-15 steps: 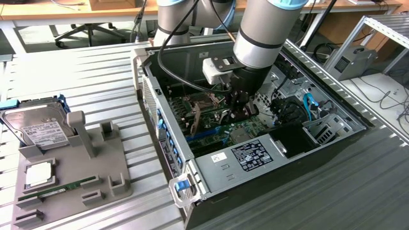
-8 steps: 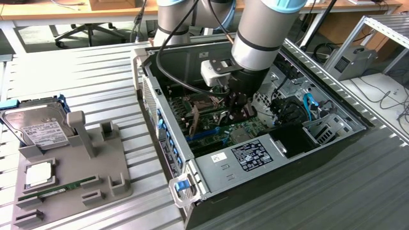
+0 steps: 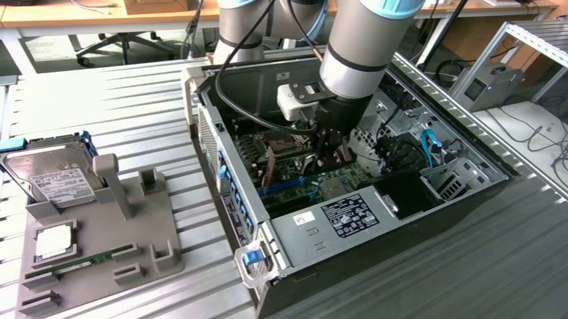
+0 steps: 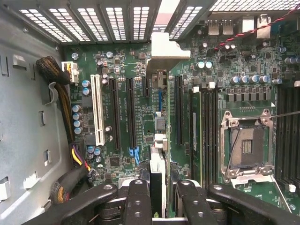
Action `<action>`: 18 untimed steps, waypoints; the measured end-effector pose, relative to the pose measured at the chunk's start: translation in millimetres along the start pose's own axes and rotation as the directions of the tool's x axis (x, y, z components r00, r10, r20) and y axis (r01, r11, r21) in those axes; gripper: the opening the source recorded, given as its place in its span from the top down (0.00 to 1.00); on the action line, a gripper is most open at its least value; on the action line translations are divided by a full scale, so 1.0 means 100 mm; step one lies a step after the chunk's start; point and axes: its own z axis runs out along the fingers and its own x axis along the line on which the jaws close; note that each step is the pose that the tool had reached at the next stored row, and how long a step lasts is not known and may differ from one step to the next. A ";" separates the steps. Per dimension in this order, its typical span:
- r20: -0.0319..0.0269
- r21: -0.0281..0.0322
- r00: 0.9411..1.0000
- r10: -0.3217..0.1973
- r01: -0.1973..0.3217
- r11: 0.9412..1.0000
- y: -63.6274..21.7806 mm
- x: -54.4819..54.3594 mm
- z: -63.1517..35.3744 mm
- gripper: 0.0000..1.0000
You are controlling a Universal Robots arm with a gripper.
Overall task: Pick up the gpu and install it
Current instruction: 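Insert the gpu into the slot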
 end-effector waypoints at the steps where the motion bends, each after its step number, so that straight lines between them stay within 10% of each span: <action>1: -0.001 0.000 1.000 0.000 0.000 1.000 0.000 0.00 0.002 0.73; 18: -0.031 0.002 1.000 -0.001 0.001 1.000 0.007 -0.09 0.006 0.73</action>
